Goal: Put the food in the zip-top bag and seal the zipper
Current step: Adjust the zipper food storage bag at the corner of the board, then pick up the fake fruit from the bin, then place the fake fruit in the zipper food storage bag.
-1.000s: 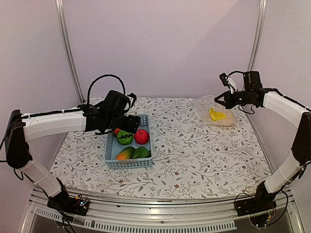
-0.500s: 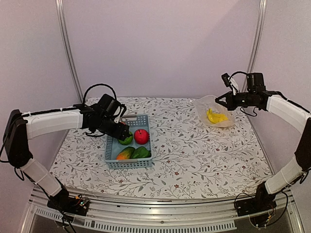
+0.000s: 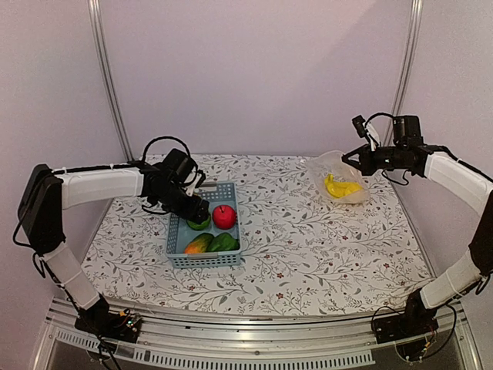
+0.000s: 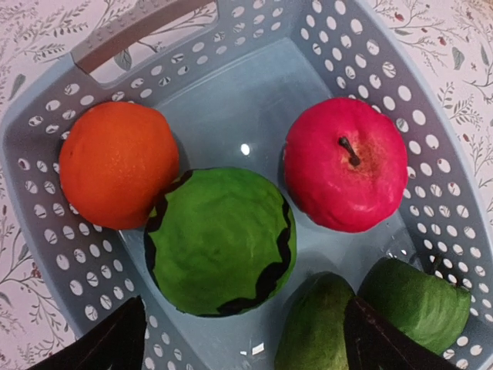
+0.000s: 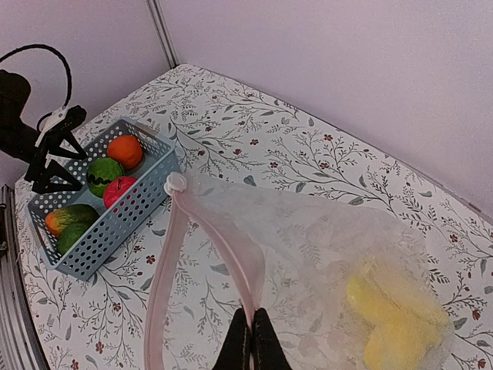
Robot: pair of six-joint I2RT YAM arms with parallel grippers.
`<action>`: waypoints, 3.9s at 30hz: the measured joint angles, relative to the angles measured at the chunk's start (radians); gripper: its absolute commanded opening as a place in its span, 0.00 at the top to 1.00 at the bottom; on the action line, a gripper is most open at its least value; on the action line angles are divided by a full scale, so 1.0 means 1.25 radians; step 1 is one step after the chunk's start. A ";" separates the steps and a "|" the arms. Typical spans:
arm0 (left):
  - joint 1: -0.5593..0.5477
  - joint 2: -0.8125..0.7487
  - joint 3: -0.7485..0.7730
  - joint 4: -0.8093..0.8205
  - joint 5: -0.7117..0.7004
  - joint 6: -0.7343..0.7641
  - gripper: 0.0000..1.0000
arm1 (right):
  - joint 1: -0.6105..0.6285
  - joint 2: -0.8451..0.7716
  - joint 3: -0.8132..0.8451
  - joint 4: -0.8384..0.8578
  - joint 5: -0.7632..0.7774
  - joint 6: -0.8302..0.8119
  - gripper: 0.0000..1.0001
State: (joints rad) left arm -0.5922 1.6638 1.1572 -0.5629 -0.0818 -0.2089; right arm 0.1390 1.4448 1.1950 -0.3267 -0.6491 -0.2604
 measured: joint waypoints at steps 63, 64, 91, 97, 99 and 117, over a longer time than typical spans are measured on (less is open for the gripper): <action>-0.334 0.082 0.422 0.192 0.037 0.157 0.36 | 0.000 0.000 -0.016 -0.001 -0.053 -0.013 1.00; -0.343 0.095 0.431 0.204 0.037 0.164 0.36 | 0.000 0.000 -0.016 -0.001 -0.057 -0.013 1.00; -0.401 0.450 0.754 0.234 -0.110 0.213 0.09 | 0.000 0.000 -0.018 -0.001 -0.135 0.005 1.00; -0.401 0.450 0.761 0.240 -0.112 0.212 0.05 | 0.000 0.000 -0.018 -0.001 -0.136 0.005 1.00; -0.401 0.449 0.761 0.240 -0.111 0.214 0.05 | 0.000 0.000 -0.018 -0.001 -0.136 0.006 1.00; -0.373 0.056 0.313 0.230 -0.308 0.207 0.06 | 0.000 0.000 -0.019 -0.001 -0.135 0.007 1.00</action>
State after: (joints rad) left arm -1.0588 1.7336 1.5490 -0.2756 -0.4664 0.0494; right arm 0.1390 1.4445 1.1709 -0.3279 -0.8177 -0.2516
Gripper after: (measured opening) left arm 0.944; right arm 0.008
